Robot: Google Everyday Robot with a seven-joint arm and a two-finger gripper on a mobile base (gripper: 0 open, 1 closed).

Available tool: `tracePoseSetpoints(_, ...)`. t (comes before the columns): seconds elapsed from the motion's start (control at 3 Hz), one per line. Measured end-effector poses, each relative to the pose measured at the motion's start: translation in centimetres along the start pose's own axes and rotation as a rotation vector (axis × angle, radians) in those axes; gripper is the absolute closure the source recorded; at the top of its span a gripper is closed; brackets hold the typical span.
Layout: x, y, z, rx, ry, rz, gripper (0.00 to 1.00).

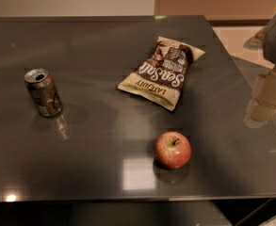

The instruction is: Pick apple

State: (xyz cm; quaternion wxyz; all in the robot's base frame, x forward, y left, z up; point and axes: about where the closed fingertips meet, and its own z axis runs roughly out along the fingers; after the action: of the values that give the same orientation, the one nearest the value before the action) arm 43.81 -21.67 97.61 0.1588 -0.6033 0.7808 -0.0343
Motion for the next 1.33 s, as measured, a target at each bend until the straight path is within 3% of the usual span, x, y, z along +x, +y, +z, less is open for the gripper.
tracePoseSetpoints(0.33, 0.0, 0.0, 0.0, 0.0, 0.0, 0.0, 0.0)
tracePoseSetpoints(0.67, -1.5, 0.3, 0.4, -0.027, -0.046, -0.022, 0.0)
tracePoseSetpoints(1.33, -6.1, 3.4, 3.4, -0.124, -0.208, -0.136, 0.0)
